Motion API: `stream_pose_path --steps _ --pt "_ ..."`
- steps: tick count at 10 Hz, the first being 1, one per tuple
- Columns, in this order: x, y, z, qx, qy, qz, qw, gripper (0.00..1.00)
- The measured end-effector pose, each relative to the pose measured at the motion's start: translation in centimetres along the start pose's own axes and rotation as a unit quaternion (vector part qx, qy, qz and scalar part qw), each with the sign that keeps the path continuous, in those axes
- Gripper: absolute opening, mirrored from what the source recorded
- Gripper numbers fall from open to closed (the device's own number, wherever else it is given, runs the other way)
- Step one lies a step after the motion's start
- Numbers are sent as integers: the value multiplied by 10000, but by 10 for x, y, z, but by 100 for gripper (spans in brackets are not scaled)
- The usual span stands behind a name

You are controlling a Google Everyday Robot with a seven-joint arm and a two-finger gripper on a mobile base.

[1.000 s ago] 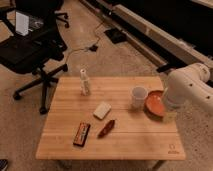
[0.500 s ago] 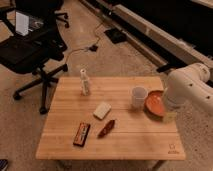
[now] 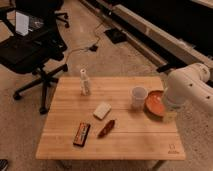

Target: Place the ceramic cup in the ceramic bowl

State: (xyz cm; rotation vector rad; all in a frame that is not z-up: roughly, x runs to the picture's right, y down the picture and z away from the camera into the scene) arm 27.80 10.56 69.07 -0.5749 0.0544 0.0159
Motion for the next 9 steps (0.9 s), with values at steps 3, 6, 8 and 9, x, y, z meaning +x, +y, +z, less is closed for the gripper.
stream_pose_path --steps 3,6,8,9 --pt "-8 -1 6 -94 159 -182 9997 40" --pt "-33 -15 14 -215 212 -378 9988 14" --pt "-42 -21 19 -259 223 -436 9985 7" --pt "-41 -23 21 -271 234 -451 9983 7"
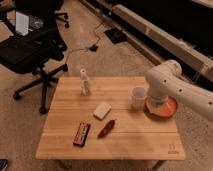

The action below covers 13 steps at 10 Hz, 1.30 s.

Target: Place the ceramic cup in the ceramic bowl

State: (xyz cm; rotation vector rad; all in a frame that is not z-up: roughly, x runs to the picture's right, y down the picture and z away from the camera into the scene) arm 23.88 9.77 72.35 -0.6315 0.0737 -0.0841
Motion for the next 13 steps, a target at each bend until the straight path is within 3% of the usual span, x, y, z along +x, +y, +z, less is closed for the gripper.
stream_pose_path --steps 2,4,6,13 --pt "-4 -6 6 -33 81 -8 10000 7" --pt "-23 -11 14 -70 208 -22 9998 7" --pt "-17 -7 18 -84 316 -20 9995 7" --pt "-14 -16 21 -315 352 -11 9989 7"
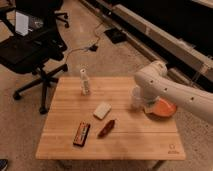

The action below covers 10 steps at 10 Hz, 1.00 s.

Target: Place the ceramic cup in the ceramic bowl

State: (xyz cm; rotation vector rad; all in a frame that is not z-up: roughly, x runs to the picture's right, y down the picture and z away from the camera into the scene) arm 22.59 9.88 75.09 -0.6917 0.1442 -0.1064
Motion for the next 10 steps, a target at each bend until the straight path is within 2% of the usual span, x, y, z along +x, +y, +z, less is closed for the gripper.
stream_pose_path --steps 1,3,6,8,9,10 --pt "-4 -5 0 -48 1 -26 10000 7" --pt "0 2 5 -81 40 -7 10000 7" --pt "1 -7 -1 -159 28 -38 9999 7" --pt "2 -2 3 -234 56 -53 9997 8" --pt "3 -3 2 -245 65 -37 9997 13" --pt "8 -4 0 -262 90 -7 9996 24"
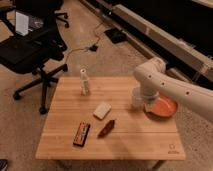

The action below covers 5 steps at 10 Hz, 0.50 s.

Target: Place the ceramic cup in the ceramic bowl

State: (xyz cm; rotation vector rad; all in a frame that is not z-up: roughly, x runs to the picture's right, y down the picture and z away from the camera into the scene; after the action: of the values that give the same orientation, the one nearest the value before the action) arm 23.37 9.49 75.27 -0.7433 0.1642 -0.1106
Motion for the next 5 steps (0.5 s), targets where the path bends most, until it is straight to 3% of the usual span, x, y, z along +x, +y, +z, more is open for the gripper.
stream_pose_path --steps 2,5 --pt "2 0 1 -25 -41 -25 10000 44" --pt "-9 -9 -15 3 -248 -353 9991 74"
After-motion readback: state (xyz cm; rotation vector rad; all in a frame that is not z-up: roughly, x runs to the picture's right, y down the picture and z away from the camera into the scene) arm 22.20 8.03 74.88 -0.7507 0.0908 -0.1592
